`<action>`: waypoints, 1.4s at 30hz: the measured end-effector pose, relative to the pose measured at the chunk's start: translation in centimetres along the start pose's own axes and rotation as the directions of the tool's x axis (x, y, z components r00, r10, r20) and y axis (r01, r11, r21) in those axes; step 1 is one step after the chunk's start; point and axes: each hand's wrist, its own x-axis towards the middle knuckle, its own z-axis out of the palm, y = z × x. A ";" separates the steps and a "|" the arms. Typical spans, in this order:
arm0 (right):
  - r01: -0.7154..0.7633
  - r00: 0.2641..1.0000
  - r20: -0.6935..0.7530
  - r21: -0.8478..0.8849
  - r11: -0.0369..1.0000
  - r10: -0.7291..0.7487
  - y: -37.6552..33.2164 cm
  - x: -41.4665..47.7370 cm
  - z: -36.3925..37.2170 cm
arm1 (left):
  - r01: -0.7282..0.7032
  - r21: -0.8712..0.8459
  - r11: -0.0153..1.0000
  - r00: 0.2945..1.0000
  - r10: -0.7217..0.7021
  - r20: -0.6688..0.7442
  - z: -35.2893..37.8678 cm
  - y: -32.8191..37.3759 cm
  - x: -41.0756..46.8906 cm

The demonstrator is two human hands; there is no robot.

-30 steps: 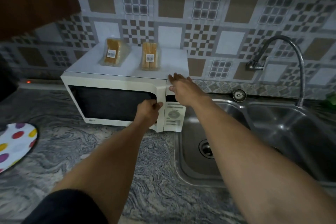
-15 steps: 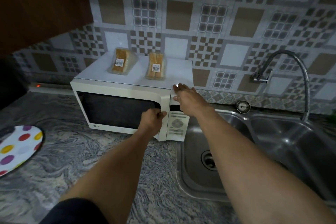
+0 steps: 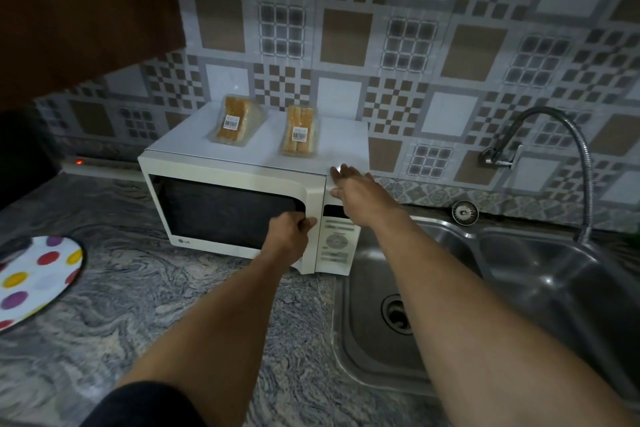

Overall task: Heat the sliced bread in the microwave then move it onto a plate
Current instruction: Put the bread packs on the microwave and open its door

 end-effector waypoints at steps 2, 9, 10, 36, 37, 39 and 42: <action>0.003 1.000 -0.004 -0.005 1.000 -0.003 0.0 0.0 0.1 | -0.001 0.001 1.000 1.000 0.001 -0.008 0.0 0.0 0.0; 0.000 1.000 -0.003 -0.034 0.999 0.000 -0.1 -0.3 -0.2 | 0.008 0.012 1.000 1.000 -0.008 -0.006 -0.1 0.0 -0.3; -0.003 1.000 0.000 -0.043 0.999 0.003 -0.2 -0.3 -0.2 | 0.012 0.011 1.000 1.000 -0.012 0.001 -0.2 -0.1 -0.5; 0.012 0.999 0.036 0.020 1.000 -0.013 -6.5 0.9 -1.9 | 0.449 -0.016 0.894 0.793 -0.406 -0.455 -10.5 1.7 -6.7; 0.025 0.999 0.034 0.025 0.999 -0.026 -7.0 1.2 -1.8 | 0.443 -0.004 0.896 0.812 -0.404 -0.421 -10.8 1.7 -6.7; 0.059 0.998 0.033 0.026 0.998 -0.060 -8.3 2.1 -1.7 | 0.437 0.010 0.900 0.824 -0.395 -0.405 -11.6 1.7 -6.4; 0.090 0.995 0.039 0.025 0.996 -0.091 -9.9 3.5 -1.5 | 0.432 0.087 0.898 0.847 -0.371 -0.381 -12.9 1.6 -6.2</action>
